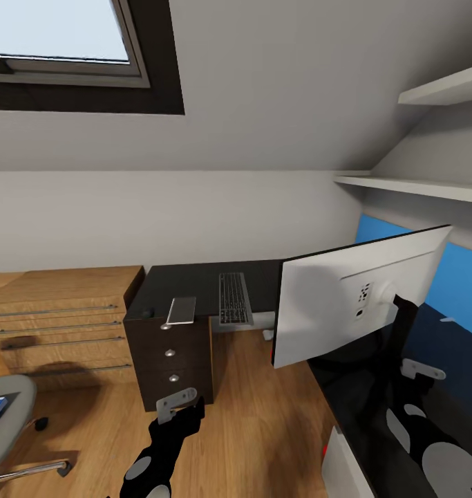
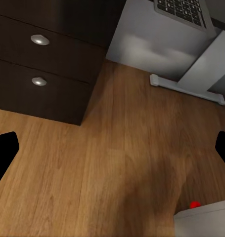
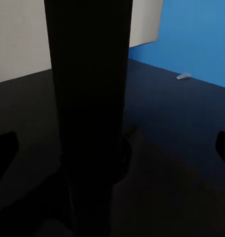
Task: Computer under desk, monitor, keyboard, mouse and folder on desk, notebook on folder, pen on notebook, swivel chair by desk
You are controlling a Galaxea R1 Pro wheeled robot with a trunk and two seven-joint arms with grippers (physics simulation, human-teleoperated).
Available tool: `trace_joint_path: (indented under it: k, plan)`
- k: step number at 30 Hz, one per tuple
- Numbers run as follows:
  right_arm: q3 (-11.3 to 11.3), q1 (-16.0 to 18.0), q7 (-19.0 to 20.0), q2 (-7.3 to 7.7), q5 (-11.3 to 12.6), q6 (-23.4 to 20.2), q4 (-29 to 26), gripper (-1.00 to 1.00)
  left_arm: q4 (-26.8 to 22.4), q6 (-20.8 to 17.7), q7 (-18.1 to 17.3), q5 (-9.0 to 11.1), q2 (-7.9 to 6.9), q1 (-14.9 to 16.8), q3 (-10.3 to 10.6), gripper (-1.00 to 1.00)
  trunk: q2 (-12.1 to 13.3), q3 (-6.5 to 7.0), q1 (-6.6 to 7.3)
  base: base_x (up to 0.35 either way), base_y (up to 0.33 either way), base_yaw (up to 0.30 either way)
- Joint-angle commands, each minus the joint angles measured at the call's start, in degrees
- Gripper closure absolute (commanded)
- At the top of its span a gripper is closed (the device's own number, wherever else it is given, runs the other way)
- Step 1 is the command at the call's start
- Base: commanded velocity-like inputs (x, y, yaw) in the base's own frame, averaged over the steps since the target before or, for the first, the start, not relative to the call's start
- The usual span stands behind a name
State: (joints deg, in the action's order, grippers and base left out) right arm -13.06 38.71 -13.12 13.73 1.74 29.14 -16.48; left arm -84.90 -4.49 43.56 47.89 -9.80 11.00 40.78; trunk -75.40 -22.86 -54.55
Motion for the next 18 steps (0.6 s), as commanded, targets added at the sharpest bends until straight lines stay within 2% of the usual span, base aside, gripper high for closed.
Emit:
trace_joint_path:
  k: [1, 9, 18]
  plan:
    - [0.1, 0.1, -0.1, 0.00, 0.2, 0.2, 0.1, -1.00, -0.1, -0.3, 0.4, 0.1, -0.05, 0.1, 0.1, -1.00, 0.0, -0.07, 0.00, 0.000, 0.000, 0.000]
    - [0.1, 0.1, -0.1, -0.01, 0.2, 0.3, 0.1, -1.00, -0.1, -0.3, 0.4, 0.1, -0.05, 0.1, 0.2, -1.00, 0.0, -0.07, 0.00, 0.005, 0.000, 0.000]
    - [0.1, 0.1, -0.1, -0.02, 0.2, 0.6, 0.0, -1.00, -0.1, -0.3, 0.4, 0.0, -0.05, 0.1, 0.2, -1.00, 0.0, -0.07, 0.00, 0.104, 0.000, 0.000]
